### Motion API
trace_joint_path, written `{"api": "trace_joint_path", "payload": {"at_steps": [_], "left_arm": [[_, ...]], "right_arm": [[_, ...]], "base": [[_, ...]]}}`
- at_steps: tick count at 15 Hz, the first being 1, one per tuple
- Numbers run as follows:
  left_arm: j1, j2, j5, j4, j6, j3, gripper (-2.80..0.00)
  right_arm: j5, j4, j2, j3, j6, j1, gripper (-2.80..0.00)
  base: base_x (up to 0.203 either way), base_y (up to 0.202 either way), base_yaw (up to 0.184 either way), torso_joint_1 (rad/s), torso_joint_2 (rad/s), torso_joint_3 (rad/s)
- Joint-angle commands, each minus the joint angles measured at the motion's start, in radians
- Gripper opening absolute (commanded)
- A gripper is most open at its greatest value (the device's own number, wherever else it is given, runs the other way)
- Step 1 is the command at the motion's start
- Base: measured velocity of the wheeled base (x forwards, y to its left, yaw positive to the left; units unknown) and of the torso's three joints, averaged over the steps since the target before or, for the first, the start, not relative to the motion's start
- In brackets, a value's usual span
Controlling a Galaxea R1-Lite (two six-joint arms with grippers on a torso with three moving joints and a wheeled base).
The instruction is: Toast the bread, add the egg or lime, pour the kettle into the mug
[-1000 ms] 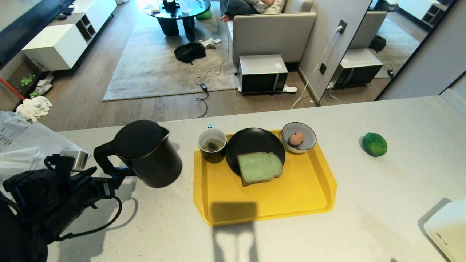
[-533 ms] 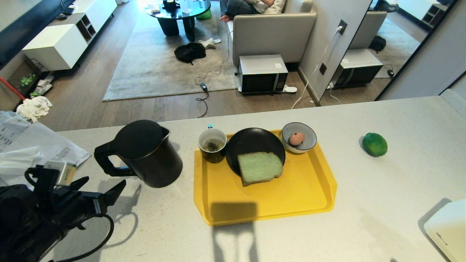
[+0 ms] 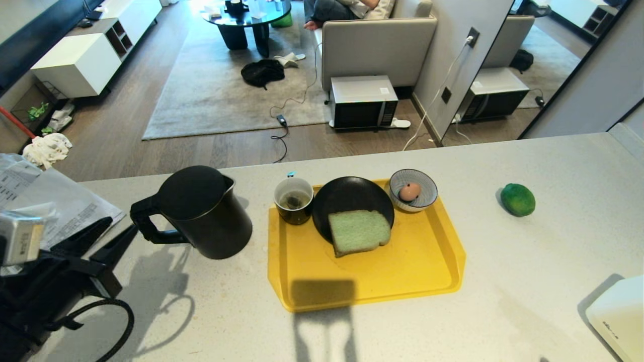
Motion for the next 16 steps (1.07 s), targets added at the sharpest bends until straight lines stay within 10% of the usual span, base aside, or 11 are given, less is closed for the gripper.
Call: {"api": "trace_joint_path", "payload": {"at_steps": [1, 7, 16], "left_arm": [[-0.004, -0.139, 0.001, -0.009, 0.012, -0.003, -2.80], [0.008, -0.446, 0.004, 0.073, 0.024, -0.004, -2.80], [-0.001, -1.085, 0.003, 1.018, 0.167, -0.010, -2.80]], "right_arm": [[0.000, 0.000, 0.000, 0.002, 0.000, 0.000, -2.80], [0.000, 0.000, 0.000, 0.002, -0.001, 0.000, -2.80], [0.000, 0.000, 0.000, 0.001, -0.001, 0.000, -2.80]], "base": [[0.000, 0.000, 0.000, 0.000, 0.00, 0.000], [0.000, 0.000, 0.000, 0.000, 0.00, 0.000], [0.000, 0.000, 0.000, 0.000, 0.00, 0.000]]}}
